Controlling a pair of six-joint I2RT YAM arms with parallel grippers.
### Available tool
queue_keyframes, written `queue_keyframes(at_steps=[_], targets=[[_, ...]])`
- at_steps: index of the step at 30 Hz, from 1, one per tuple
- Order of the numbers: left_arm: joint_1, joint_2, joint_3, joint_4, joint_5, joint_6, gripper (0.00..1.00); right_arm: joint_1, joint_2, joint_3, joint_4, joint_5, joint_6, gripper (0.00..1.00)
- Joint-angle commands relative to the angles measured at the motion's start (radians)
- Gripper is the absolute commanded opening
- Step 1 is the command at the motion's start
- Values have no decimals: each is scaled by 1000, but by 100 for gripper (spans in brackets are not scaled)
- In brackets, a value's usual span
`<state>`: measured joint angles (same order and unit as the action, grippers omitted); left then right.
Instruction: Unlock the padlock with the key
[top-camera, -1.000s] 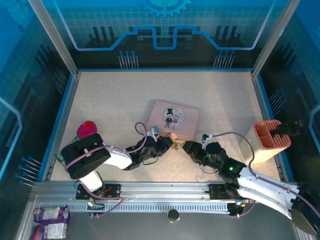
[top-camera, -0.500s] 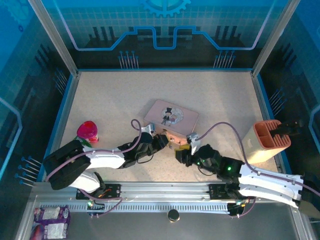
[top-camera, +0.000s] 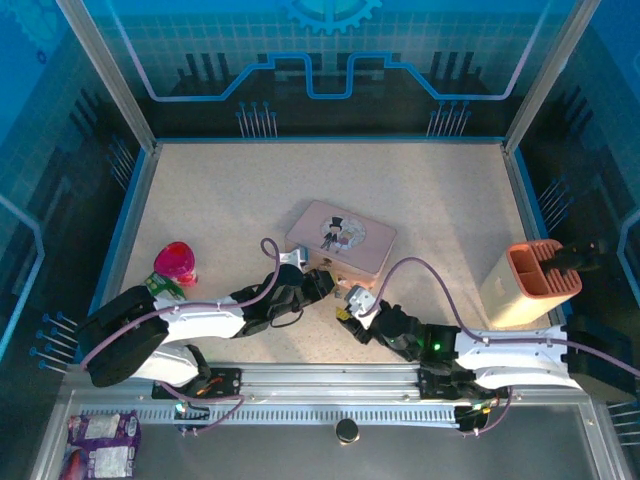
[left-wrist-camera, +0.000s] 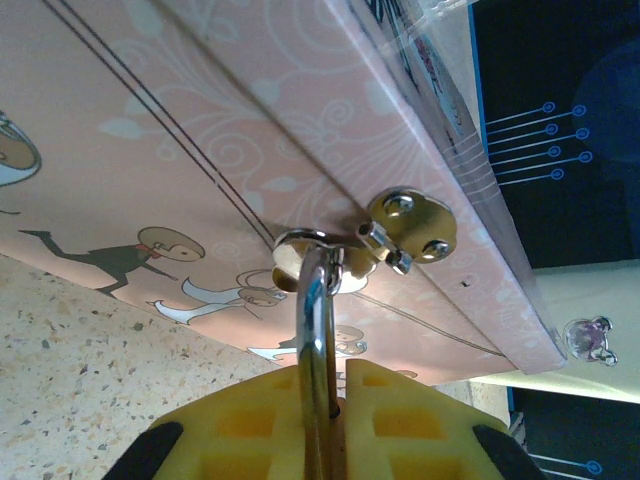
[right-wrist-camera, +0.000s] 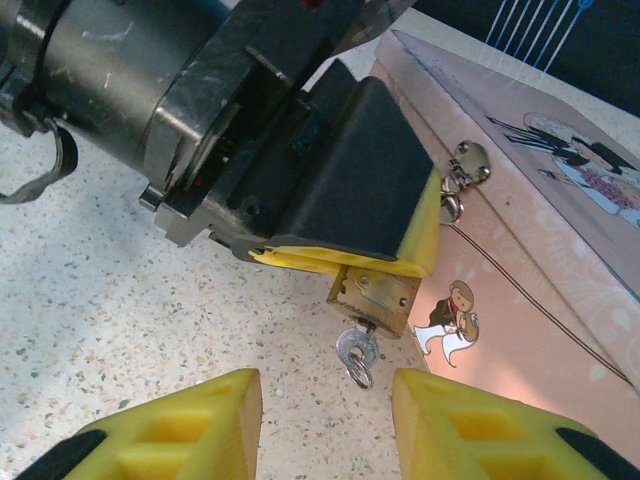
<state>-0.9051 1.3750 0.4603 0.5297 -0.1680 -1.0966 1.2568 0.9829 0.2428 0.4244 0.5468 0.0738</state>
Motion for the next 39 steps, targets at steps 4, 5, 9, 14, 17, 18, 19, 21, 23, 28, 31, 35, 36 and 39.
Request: queue_keyframes(at_steps=[4,5,9,14,17,18,19,21,23,28,31,35,36,39], targets=[[0,-32,46,80,13,20,0,10,85,10,143,22,-102,39],[0,-29,47,84,16,16,0,10,106,14,150,27,-103,39],[-2,-16,47,102,27,4,0,10,185,16,203,63,-82,38],[-2,-18,47,102,30,2,0,16,252,23,266,149,-73,36],[-3,-16,48,98,32,-2,0,16,278,29,290,173,-69,36],[-4,-17,48,100,32,-2,0,16,287,31,290,177,-66,36],[-5,-16,48,100,32,-3,0,16,299,35,294,180,-63,36],[-7,-14,49,100,30,-3,0,16,320,38,304,180,-53,35],[-9,-14,51,100,32,-2,0,17,340,41,312,185,-40,33],[-14,-11,54,94,30,-3,0,17,367,51,339,187,-31,30],[-16,-13,57,86,28,-4,0,17,379,63,336,192,-31,29],[-21,-13,59,84,27,-4,0,16,402,72,338,205,-24,25],[-22,-13,60,82,27,-2,0,16,406,77,331,211,-24,25],[-25,-20,59,72,20,-2,0,17,411,102,281,232,-11,20]])
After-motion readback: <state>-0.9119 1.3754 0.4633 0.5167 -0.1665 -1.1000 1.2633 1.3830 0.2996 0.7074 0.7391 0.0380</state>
